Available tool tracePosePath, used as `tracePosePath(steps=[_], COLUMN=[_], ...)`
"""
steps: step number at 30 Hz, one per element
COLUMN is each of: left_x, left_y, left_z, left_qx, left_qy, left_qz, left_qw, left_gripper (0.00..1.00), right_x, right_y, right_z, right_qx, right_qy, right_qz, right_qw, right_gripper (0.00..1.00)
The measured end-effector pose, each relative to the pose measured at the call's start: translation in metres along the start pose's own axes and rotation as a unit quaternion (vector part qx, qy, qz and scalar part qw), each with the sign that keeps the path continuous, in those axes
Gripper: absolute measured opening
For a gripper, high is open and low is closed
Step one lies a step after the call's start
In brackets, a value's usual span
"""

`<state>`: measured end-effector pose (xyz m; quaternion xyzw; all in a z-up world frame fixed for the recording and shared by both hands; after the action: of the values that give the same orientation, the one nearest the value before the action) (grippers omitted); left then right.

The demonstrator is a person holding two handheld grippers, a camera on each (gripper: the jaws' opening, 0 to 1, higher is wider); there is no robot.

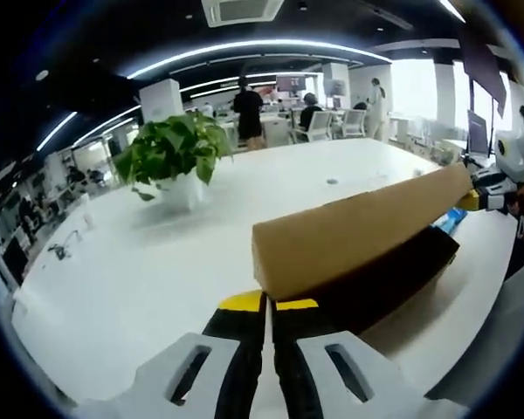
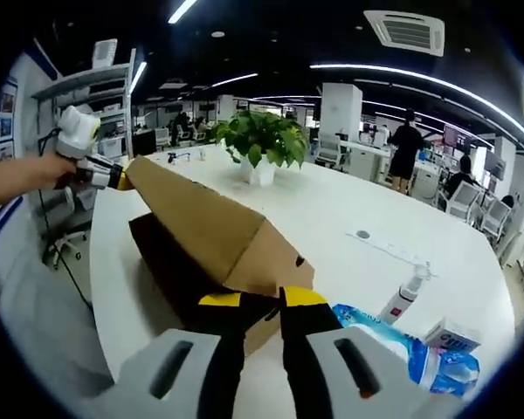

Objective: Operate the shoe box by opening the lid, removing the specified soft item, and placing it in the target area until the item is outside and the box remains undamaged.

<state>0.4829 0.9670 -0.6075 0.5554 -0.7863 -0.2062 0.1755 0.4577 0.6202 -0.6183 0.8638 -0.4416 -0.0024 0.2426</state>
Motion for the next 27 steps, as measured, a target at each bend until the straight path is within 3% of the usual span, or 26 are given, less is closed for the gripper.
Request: tracePosePath(steps=[10, 15, 27], left_x=[0.001, 0.005, 0.009], left_y=[0.002, 0.002, -0.002], left_z=[0.01, 0.016, 0.032], left_qx=[-0.009, -0.011, -0.036], left_qy=[-0.004, -0.027, -0.038], left_qz=[0.008, 0.024, 0.044], left_qw=[0.9999, 0.9993, 0.9977], left_gripper=[0.0, 0.09, 0.15], right_x=[-0.008, -0.014, -0.021], right_y=[0.0, 0.002, 0.001], right_z=[0.004, 0.007, 0.017], right_qx=[0.004, 0.008, -0.002], right_qy=[0.02, 0.019, 0.007], right_qz=[-0.022, -0.041, -0.062], right_qw=[0.9995, 0.999, 0.998], right_gripper=[0.2, 0.26, 0.32])
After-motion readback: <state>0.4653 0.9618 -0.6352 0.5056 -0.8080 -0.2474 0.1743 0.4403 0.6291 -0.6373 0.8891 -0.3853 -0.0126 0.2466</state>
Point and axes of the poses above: the point that each gripper's makers call its tool centre point, and the gripper's own axes: y roughly backward along the fingers, x roughly to its right, z roughly out of its underside, the point moved 8 cm from there along y, roughly backward along the fingers, and after that the axes turned 10 degrees about y, right-handed, at the moved point
